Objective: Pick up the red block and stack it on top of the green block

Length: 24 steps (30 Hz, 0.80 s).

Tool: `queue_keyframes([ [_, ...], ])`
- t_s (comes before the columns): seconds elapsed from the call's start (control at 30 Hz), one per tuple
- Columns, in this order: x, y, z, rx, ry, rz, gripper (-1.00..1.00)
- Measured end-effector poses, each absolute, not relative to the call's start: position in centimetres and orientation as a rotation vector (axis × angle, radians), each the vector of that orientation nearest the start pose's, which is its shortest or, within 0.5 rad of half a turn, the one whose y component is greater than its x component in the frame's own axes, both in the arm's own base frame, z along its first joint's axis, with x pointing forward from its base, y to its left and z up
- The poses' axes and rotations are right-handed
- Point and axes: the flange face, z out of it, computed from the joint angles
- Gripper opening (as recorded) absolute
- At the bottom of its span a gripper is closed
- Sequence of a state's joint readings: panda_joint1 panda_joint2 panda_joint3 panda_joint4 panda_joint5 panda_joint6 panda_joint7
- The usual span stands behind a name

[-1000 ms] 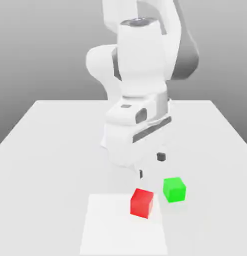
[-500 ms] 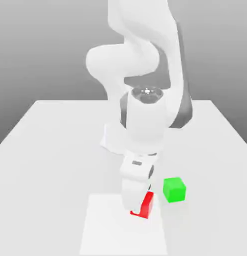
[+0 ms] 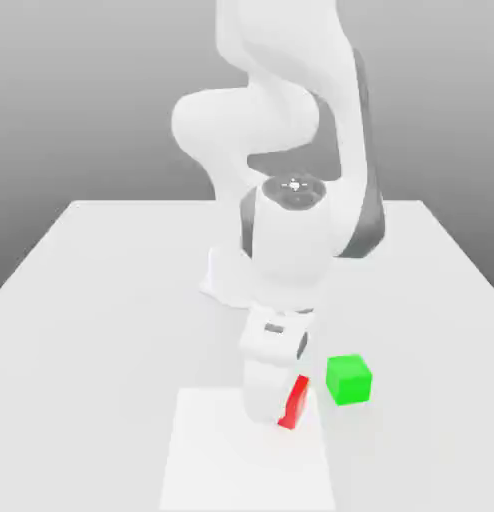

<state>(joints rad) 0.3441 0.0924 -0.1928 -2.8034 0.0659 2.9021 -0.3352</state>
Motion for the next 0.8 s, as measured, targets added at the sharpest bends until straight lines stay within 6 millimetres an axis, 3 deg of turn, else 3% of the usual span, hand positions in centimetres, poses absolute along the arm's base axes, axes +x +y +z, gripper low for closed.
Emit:
queue_keyframes([
  [0.2, 36.4, 5.0, 20.8, -3.069, -0.661, 0.002, -1.0],
  [0.43, 30.2, 14.1, 24.1, -2.877, -1.24, 0.009, -1.0],
  [0.53, 29.5, 15.1, 22.9, -2.848, -1.31, 0.004, -1.0],
  [0.7, 29.4, 15.2, 19.1, -2.846, -1.319, 0.003, -1.0],
  [0.73, 29.3, 15.1, 18.4, -2.849, -1.319, 0.003, 1.0],
  [0.8, 29.3, 15.1, 18.4, -2.849, -1.318, 0.003, 1.0],
])
